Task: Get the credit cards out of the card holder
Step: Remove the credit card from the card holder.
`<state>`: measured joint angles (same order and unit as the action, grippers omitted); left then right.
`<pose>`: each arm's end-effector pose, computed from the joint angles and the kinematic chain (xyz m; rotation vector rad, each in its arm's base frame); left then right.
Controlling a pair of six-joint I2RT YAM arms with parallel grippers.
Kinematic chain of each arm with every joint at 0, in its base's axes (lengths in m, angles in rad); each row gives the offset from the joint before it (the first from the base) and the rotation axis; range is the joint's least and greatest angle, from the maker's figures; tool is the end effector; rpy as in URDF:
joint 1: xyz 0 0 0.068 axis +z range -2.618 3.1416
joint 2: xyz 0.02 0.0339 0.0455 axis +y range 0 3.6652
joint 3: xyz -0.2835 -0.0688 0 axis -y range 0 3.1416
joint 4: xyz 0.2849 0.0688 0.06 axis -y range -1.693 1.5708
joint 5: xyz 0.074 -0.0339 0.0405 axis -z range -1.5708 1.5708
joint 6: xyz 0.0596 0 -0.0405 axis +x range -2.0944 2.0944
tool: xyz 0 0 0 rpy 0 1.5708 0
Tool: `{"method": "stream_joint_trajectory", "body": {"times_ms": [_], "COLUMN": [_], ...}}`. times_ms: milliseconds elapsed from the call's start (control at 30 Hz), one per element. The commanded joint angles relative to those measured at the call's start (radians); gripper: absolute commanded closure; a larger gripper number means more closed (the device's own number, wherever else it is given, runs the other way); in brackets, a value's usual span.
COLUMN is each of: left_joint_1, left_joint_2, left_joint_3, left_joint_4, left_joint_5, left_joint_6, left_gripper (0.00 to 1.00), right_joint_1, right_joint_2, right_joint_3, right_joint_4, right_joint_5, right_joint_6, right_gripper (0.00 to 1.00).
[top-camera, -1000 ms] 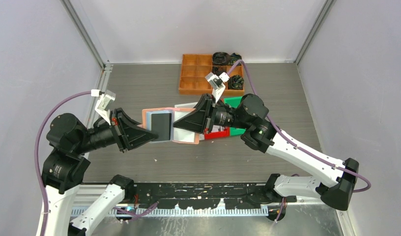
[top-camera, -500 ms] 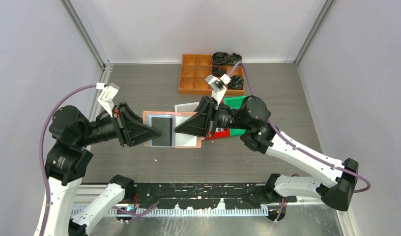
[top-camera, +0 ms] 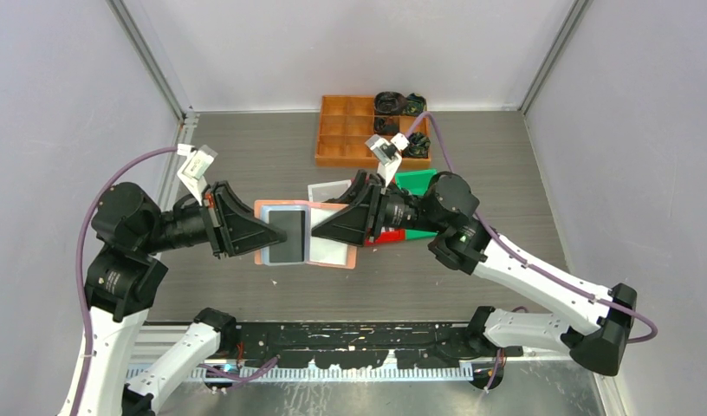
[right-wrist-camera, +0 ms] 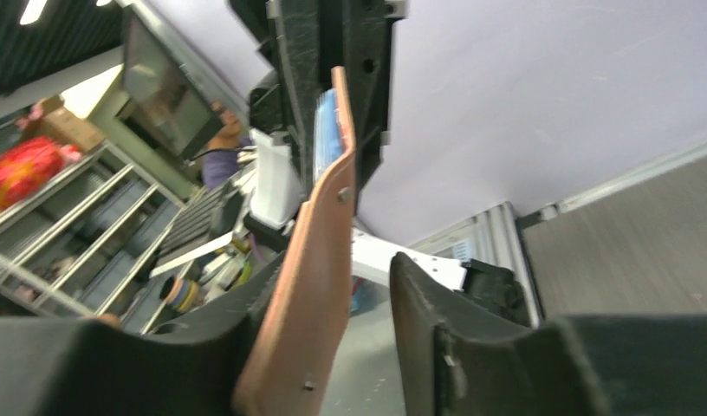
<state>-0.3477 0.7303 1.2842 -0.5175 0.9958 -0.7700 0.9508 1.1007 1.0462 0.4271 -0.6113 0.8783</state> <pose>0.1013 -0.0899 0.5074 0.5370 1.7226 -1.5887 0.1428 0.2589 0.4553 -0.6951 1.3713 1.8880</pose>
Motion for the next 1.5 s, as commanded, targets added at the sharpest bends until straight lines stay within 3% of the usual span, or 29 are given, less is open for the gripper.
{"method": "stream_joint_trajectory", "body": {"times_ms": [0, 200, 367, 467, 700, 1067, 1300, 1467], "left_joint_1": [-0.002, -0.001, -0.001, -0.001, -0.001, -0.001, -0.001, -0.001], "left_joint_2": [-0.006, -0.007, 0.004, 0.012, 0.02, 0.025, 0.018, 0.011], "left_joint_3": [0.038, 0.051, 0.045, 0.045, 0.053, 0.062, 0.048, 0.032], "left_joint_4": [-0.071, -0.195, -0.243, -0.242, -0.234, -0.168, -0.13, -0.136], "left_joint_5": [-0.047, -0.161, -0.238, -0.241, -0.23, -0.09, -0.08, -0.132], "left_joint_6": [0.126, 0.31, 0.383, 0.382, 0.355, 0.234, 0.186, 0.196], "left_gripper": [1.0, 1.0, 1.0, 1.0, 1.0, 1.0, 1.0, 1.0], "right_joint_1": [-0.046, -0.078, -0.076, -0.035, 0.037, 0.038, 0.038, 0.038], "right_joint_2": [-0.085, -0.199, -0.111, -0.033, 0.053, 0.047, 0.083, 0.1], "right_joint_3": [0.066, 0.181, 0.22, 0.229, 0.186, 0.116, 0.115, 0.066], "right_joint_4": [-0.182, -0.392, -0.342, -0.326, -0.286, -0.279, -0.166, 0.003], "right_joint_5": [0.162, 0.298, 0.094, 0.017, 0.005, 0.044, 0.028, 0.058], "right_joint_6": [-0.083, -0.175, -0.028, 0.009, -0.021, -0.062, -0.006, 0.078], "right_gripper": [0.46, 0.46, 0.49, 0.5, 0.54, 0.55, 0.65, 0.76]}}
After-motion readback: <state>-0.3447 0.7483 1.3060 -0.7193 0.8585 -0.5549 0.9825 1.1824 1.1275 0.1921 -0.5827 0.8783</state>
